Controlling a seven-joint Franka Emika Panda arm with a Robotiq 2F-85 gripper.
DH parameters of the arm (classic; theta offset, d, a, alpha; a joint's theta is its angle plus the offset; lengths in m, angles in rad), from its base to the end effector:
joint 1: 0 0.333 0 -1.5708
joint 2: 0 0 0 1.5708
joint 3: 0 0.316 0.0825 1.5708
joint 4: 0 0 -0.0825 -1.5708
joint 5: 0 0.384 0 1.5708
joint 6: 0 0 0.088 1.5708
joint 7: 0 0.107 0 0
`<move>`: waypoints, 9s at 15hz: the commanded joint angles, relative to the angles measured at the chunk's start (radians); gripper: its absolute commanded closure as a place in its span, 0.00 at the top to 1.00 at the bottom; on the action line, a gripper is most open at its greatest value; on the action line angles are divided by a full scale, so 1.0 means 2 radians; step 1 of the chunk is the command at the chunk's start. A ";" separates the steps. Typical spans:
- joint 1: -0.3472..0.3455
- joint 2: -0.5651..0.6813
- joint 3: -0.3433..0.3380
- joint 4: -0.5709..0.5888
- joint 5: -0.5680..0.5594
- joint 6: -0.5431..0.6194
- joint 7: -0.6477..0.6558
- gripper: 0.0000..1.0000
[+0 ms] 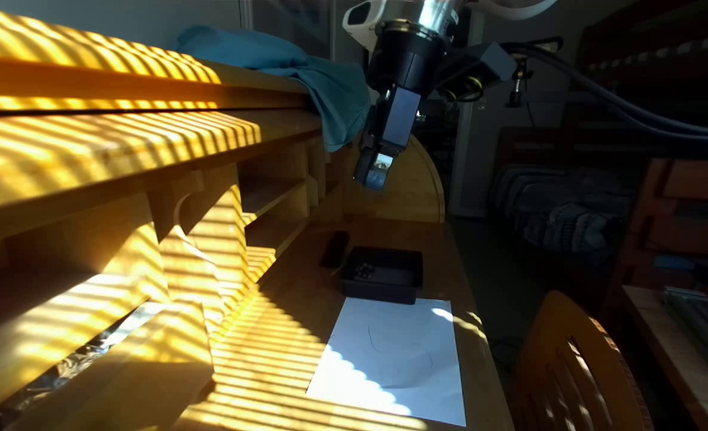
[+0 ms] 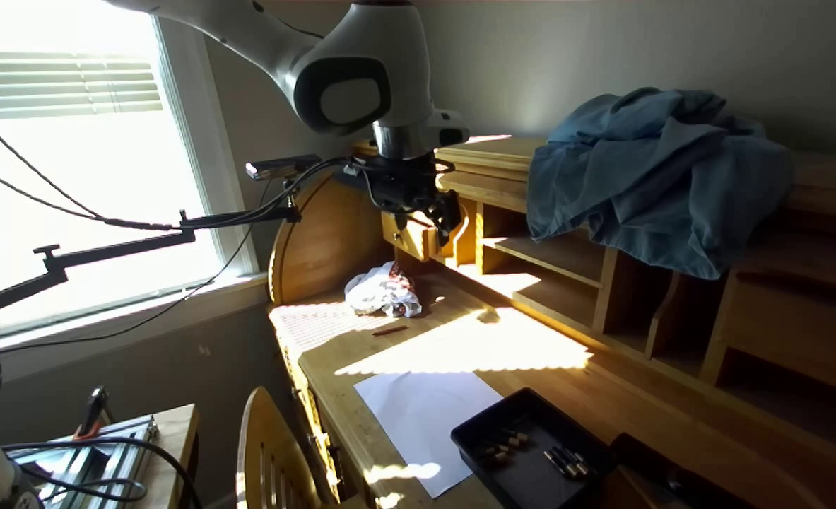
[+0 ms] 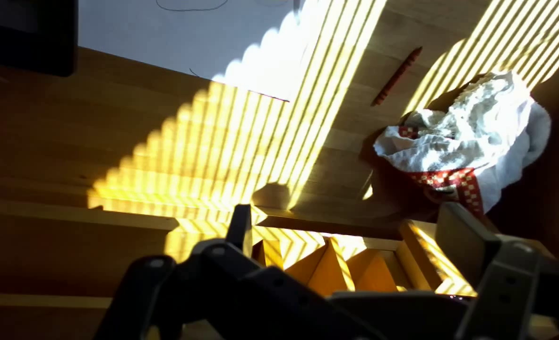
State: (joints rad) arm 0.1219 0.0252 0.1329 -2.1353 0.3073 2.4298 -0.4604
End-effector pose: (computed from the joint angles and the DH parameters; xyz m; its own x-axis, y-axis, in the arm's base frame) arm 0.5503 0.1440 0.4224 0.8361 0.4422 0.3246 0.5009 -0.8567 -0.1232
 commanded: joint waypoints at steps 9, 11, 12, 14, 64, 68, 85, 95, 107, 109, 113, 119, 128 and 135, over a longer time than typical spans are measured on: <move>0.000 0.115 0.044 0.103 0.101 -0.006 -0.028 1.00; -0.006 0.142 0.060 0.133 0.113 -0.037 -0.024 1.00; -0.008 0.153 0.065 0.146 0.114 -0.060 -0.019 1.00; -0.009 0.170 0.070 0.169 0.108 -0.115 0.000 1.00; 0.058 0.195 0.069 0.208 0.001 -0.144 0.141 1.00; 0.058 0.195 0.069 0.208 0.001 -0.144 0.141 1.00; 0.134 0.205 0.079 0.190 -0.023 -0.139 0.286 1.00; 0.167 0.224 0.043 0.192 -0.147 -0.140 0.381 1.00; 0.160 0.227 0.052 0.195 -0.137 -0.141 0.365 1.00; 0.160 0.227 0.052 0.195 -0.137 -0.141 0.365 1.00; 0.160 0.227 0.052 0.195 -0.137 -0.141 0.365 1.00; 0.160 0.227 0.052 0.195 -0.137 -0.141 0.365 1.00; 0.160 0.227 0.052 0.195 -0.137 -0.141 0.365 1.00; 0.162 0.203 0.034 0.168 -0.156 -0.116 0.395 1.00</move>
State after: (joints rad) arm 0.4449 0.4742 0.2203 -1.7511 0.0341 2.1550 0.2787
